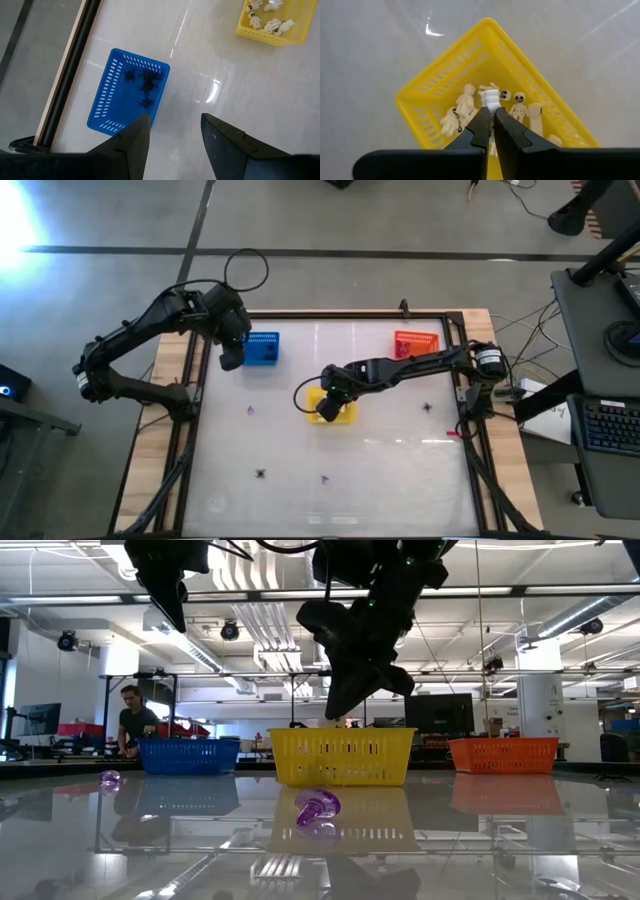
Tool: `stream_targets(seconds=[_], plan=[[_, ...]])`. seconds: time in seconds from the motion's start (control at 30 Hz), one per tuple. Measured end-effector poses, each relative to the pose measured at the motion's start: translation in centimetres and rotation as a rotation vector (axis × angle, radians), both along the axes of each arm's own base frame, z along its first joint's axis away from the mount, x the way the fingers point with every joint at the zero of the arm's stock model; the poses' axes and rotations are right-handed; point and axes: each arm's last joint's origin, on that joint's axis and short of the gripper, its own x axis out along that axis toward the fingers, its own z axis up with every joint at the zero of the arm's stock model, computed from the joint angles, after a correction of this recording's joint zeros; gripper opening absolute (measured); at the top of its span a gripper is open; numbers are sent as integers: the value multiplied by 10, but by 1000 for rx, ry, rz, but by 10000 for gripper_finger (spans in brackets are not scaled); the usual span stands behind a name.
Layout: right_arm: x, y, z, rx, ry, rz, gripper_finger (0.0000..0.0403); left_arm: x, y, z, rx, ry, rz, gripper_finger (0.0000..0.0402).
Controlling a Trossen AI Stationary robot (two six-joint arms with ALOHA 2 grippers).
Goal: Sort Halloween decoration
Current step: Put the white skeleton toy into the yellow bin, then put the purple witch hat toy into the orange bin
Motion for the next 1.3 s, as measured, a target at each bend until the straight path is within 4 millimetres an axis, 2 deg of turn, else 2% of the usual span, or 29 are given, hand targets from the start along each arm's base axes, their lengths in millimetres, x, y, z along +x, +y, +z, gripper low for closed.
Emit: stream_targets(seconds=[0.33, 0.63, 0.8, 1.3], plan=[[0, 0, 0, 32, 2, -39, 17, 0, 0, 0, 1, -1, 0, 160], [0, 0, 0, 29, -2, -34, 94, 0, 0, 0, 1, -1, 0, 160], [1, 0, 0, 33, -9, -41, 116, 0, 0, 0, 1, -1, 0, 160], [1, 0, 1, 31, -12, -39, 119, 1, 0, 0, 5, -8, 0, 160]])
